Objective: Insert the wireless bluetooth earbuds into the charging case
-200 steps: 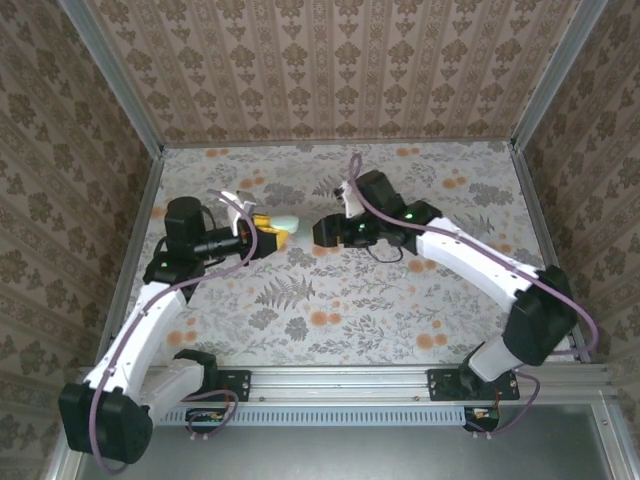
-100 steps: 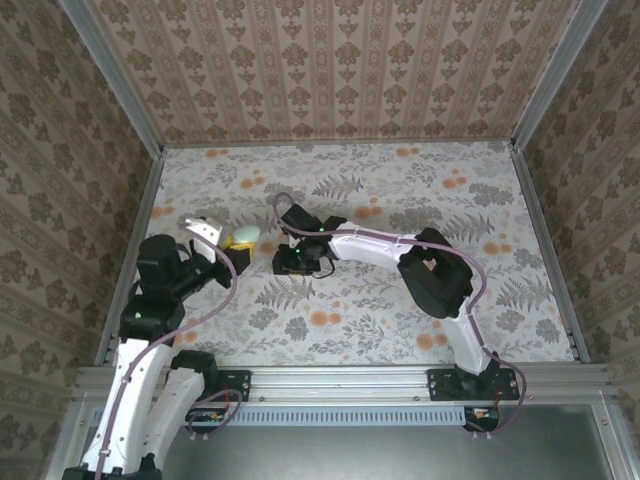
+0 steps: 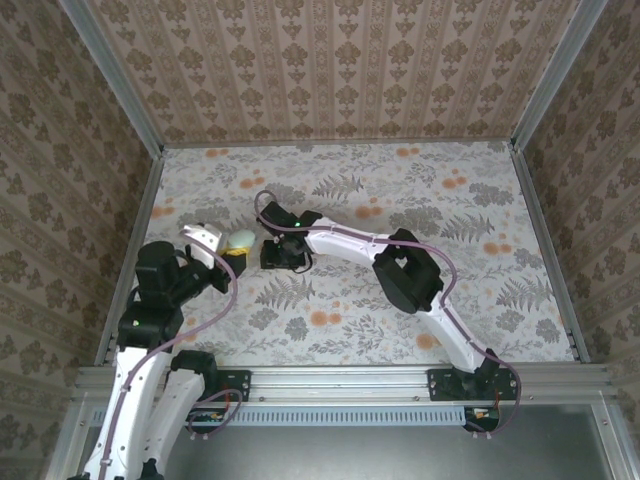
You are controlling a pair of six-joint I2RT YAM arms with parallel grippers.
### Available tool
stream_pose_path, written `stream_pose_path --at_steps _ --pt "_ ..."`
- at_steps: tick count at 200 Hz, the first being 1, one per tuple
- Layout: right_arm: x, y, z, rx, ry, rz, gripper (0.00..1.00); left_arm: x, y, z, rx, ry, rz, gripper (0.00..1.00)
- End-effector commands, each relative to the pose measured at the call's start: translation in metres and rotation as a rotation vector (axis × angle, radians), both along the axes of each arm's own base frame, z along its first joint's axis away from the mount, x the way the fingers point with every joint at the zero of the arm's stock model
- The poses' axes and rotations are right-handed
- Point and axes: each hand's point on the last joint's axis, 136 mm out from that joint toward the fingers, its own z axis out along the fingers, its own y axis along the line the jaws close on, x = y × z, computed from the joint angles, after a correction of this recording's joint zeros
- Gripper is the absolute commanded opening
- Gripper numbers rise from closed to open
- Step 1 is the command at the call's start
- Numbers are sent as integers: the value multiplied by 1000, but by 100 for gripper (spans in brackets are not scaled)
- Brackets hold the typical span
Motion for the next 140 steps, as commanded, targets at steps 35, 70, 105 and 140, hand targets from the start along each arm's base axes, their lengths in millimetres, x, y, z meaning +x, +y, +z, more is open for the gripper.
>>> stream_pose_path --at_steps 35,70,105,140 --pt "-2 5 -16 -139 -28 63 39 -10 7 -1 36 -29 12 6" --pt "-6 5 -26 -203 -40 102 35 -13 7 -2 44 -31 7 5" --pt "-4 -2 -28 -260 -69 143 26 -14 6 -4 37 -25 1 5" --pt "-4 -8 -17 -288 -109 212 23 -14 5 -6 29 -24 -5 5"
